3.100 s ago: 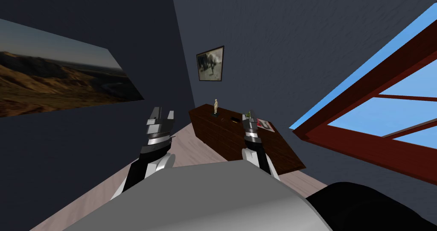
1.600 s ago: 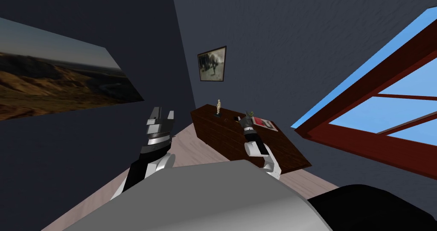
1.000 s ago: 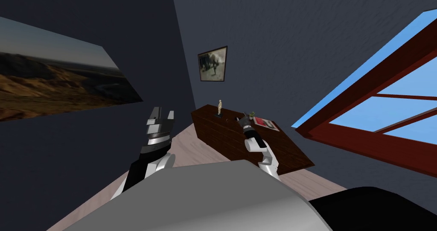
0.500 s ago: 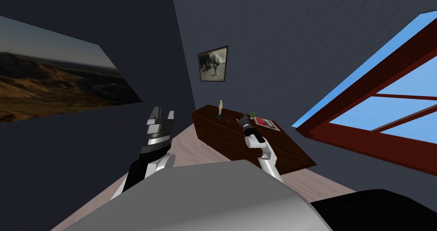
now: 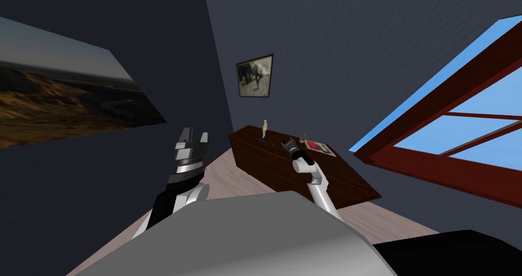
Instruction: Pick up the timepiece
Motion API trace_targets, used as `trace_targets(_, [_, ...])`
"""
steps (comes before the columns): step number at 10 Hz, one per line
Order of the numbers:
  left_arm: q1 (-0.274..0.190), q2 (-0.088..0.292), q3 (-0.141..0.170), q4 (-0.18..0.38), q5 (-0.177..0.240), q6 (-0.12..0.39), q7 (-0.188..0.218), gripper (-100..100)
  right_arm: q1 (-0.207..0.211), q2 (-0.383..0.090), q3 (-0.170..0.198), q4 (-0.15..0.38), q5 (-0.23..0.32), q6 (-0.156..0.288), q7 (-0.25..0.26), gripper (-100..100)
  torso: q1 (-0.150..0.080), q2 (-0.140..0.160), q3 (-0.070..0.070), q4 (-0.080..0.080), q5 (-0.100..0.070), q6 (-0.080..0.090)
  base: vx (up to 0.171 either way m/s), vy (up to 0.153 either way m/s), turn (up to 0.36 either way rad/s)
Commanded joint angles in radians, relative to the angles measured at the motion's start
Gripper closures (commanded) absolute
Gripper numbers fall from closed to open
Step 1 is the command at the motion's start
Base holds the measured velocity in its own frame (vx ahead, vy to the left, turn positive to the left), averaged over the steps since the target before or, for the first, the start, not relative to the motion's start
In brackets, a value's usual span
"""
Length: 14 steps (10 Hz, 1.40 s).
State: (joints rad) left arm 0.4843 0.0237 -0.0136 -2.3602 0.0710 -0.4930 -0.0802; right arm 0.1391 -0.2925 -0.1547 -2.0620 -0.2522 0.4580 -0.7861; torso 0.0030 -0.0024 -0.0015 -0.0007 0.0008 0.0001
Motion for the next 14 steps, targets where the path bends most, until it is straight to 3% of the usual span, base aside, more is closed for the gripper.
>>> trace_targets(1, [0.000,0.000,0.000,0.000,0.000,0.000,0.000,0,-0.013,-0.002,-0.002,0.009,-0.002,0.033,-0.019,-100,0.000,0.000,0.000,0.000,0.000,0.000,0.013,0.021,0.002])
trace_targets(4, [0.000,0.000,0.000,0.000,0.000,0.000,0.000,0,-0.083,-0.039,-0.017,0.079,-0.049,0.123,-0.113,-100,0.000,0.000,0.000,0.000,0.000,0.000,0.032,0.050,-0.045])
trace_targets(6, [0.000,0.000,0.000,0.000,0.000,0.000,0.000,0,-0.083,-0.039,-0.017,0.079,-0.049,0.165,-0.131,-100,0.000,-0.001,0.000,0.000,0.000,0.000,0.031,0.042,-0.013])
trace_targets(7, [0.000,0.000,0.000,0.000,0.000,0.000,0.000,0,-0.119,-0.057,-0.023,0.116,-0.073,0.202,-0.177,-100,-0.001,0.000,0.000,0.000,0.000,0.000,0.041,0.048,-0.059])
trace_targets(8, [0.000,0.000,0.000,0.000,0.000,0.000,0.000,0,-0.119,-0.057,-0.023,0.116,-0.073,0.230,-0.187,-100,0.000,-0.001,0.000,0.000,0.000,0.000,0.039,0.047,-0.038])
trace_targets(9, [0.000,0.000,0.000,0.000,0.000,0.000,0.000,0,-0.156,-0.075,-0.029,0.155,-0.096,0.259,-0.224,-100,0.000,0.000,0.000,0.000,0.000,0.000,0.044,0.060,-0.063])
trace_targets(11, [0.000,0.000,0.000,0.000,0.000,0.000,0.000,0,-0.156,-0.075,-0.029,0.155,-0.096,0.296,-0.242,-100,0.000,-0.001,0.000,0.000,0.000,0.000,0.029,0.038,-0.011])
trace_targets(14, [0.000,0.000,0.000,0.000,0.000,0.000,0.000,0,-0.229,-0.111,-0.039,0.236,-0.140,0.386,-0.334,-100,-0.001,-0.001,0.000,0.000,0.000,0.000,0.045,0.043,-0.054])
